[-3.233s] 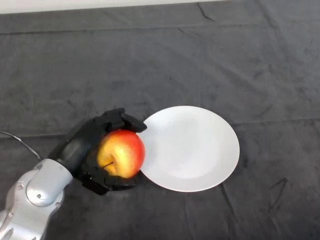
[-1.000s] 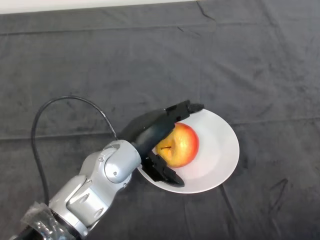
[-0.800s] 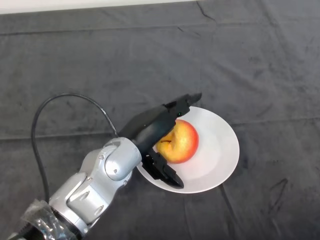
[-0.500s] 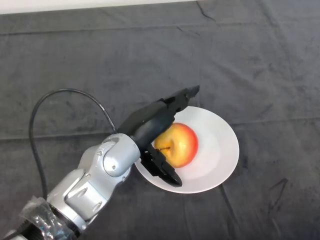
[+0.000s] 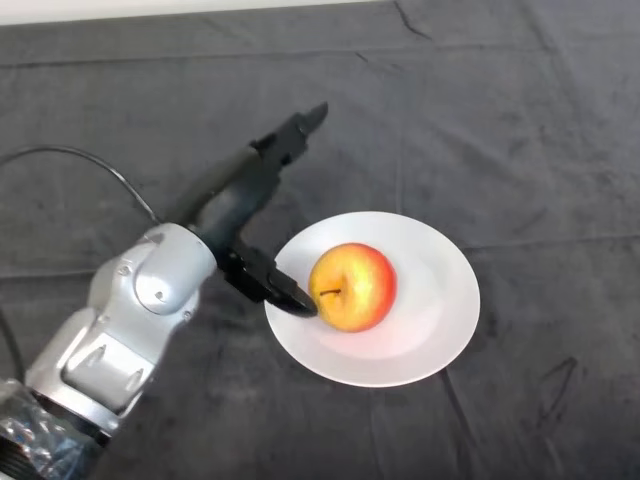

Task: Move the apple to the plate

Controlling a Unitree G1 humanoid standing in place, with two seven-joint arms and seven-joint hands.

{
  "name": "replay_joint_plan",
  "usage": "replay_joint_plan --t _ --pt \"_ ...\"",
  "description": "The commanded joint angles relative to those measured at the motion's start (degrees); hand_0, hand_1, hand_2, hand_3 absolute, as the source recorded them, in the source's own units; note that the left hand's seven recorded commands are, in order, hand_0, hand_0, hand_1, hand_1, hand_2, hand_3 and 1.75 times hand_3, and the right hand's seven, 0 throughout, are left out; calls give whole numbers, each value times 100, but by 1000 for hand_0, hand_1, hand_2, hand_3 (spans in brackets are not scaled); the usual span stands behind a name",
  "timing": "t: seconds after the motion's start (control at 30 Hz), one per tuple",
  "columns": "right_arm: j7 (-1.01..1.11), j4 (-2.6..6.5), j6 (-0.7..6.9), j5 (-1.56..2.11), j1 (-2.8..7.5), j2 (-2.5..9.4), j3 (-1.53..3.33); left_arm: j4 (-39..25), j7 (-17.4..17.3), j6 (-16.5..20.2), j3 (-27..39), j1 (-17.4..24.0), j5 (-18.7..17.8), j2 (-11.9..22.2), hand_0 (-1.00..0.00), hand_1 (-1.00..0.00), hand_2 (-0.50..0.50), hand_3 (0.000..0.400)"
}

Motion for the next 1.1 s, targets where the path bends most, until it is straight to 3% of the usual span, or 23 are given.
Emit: replay_joint_plan --t 0.03,0.63,1.1 --pt "88 -210 -23 21 -275 -106 63 -438 18 -56 219 -47 -59 326 0 0 0 0" --pt "87 -212 -23 22 -275 -107 63 -802 462 -115 1415 307 -404 545 0 0 0 0" --pt "87 -212 -24 22 -276 -107 62 -1005 660 -359 2628 865 -804 924 0 0 0 0"
